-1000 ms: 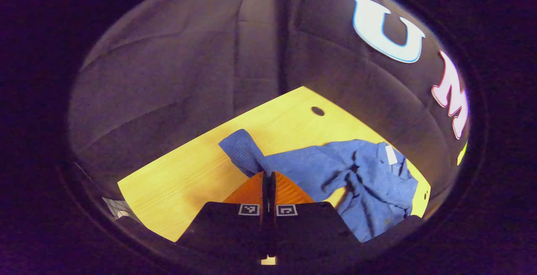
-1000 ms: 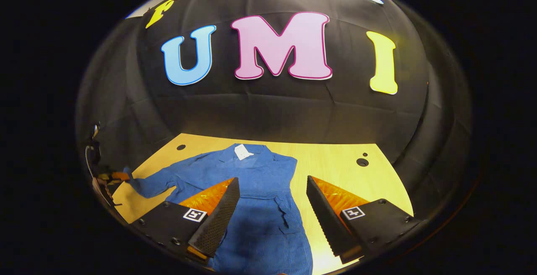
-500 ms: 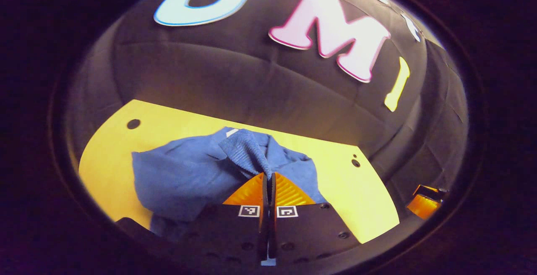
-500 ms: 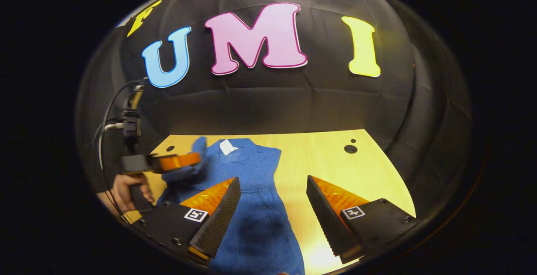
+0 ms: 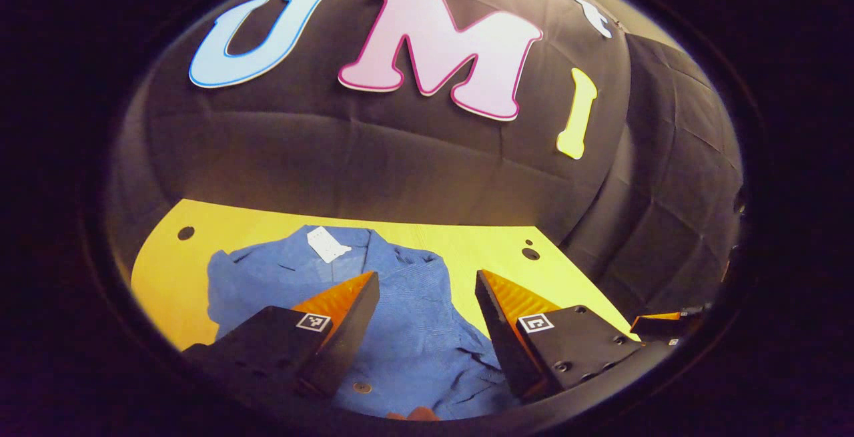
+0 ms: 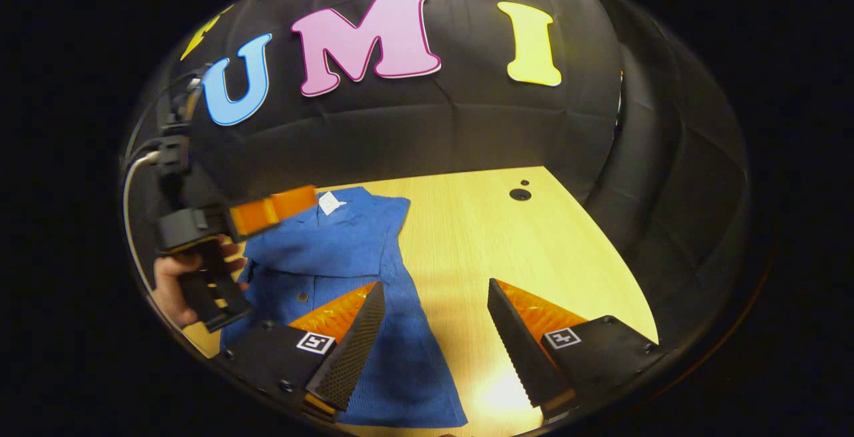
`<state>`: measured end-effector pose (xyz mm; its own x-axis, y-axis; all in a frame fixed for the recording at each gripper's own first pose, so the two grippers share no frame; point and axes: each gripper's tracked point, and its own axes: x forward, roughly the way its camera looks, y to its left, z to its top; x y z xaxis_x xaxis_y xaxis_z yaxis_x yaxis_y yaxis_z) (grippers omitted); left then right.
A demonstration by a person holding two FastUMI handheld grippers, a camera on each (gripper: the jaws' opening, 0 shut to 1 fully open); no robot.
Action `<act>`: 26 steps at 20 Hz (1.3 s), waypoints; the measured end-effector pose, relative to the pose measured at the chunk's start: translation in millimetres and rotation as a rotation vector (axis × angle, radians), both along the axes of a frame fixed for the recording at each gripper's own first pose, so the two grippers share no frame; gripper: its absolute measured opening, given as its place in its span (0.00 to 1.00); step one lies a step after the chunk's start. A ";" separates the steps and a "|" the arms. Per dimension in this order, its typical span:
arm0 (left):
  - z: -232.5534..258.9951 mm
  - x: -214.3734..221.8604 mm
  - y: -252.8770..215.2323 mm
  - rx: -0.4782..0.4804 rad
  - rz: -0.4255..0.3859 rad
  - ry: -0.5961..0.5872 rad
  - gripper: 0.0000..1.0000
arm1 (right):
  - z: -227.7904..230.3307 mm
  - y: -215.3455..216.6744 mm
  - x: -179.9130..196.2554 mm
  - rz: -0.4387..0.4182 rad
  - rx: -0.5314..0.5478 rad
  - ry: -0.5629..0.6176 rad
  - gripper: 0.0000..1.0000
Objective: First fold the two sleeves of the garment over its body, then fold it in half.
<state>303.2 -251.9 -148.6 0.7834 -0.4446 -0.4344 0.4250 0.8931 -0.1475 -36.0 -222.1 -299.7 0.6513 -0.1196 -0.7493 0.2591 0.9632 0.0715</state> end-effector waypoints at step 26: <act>-192.3 -259.2 239.5 0.337 0.187 0.541 0.84 | -109.3 41.9 -180.5 -0.163 0.033 0.424 0.88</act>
